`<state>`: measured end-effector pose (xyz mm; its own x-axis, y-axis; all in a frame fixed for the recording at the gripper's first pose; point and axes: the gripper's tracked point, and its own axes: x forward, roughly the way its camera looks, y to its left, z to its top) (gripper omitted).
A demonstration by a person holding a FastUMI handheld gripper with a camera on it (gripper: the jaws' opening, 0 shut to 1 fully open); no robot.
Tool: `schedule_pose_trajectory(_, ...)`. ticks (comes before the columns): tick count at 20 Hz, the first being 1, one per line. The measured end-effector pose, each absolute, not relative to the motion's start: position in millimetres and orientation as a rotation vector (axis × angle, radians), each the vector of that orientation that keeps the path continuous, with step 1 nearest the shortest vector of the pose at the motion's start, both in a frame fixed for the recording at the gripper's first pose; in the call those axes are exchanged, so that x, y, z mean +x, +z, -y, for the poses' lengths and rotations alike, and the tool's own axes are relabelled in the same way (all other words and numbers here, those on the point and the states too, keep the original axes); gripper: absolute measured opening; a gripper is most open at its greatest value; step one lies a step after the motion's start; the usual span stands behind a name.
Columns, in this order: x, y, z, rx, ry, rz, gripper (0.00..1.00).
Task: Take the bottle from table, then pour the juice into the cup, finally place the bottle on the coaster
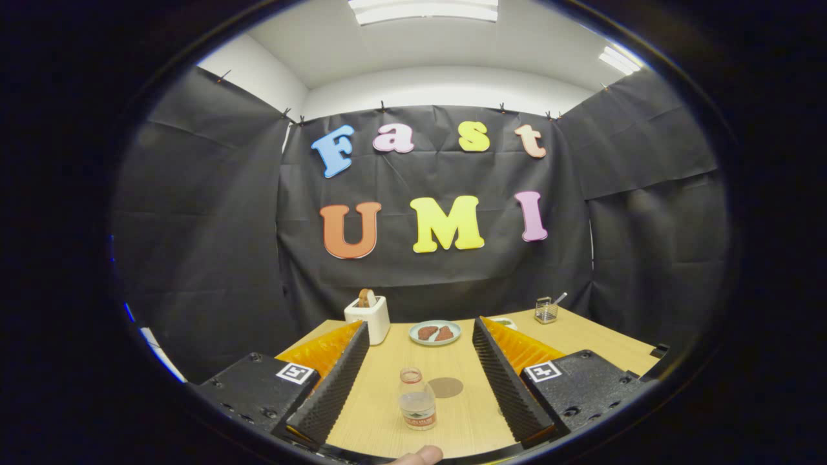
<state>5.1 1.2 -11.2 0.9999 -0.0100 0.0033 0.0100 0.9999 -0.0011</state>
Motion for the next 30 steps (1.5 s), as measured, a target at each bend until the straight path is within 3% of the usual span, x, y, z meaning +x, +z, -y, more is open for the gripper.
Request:
schedule_pose_trajectory(10, 7.2, -26.1, -2.2, -0.014, -0.012, 0.001, 1.00)
schedule_pose_trajectory(30, 56.6, -158.3, 8.2, -0.092, -0.087, -0.085, 1.00)
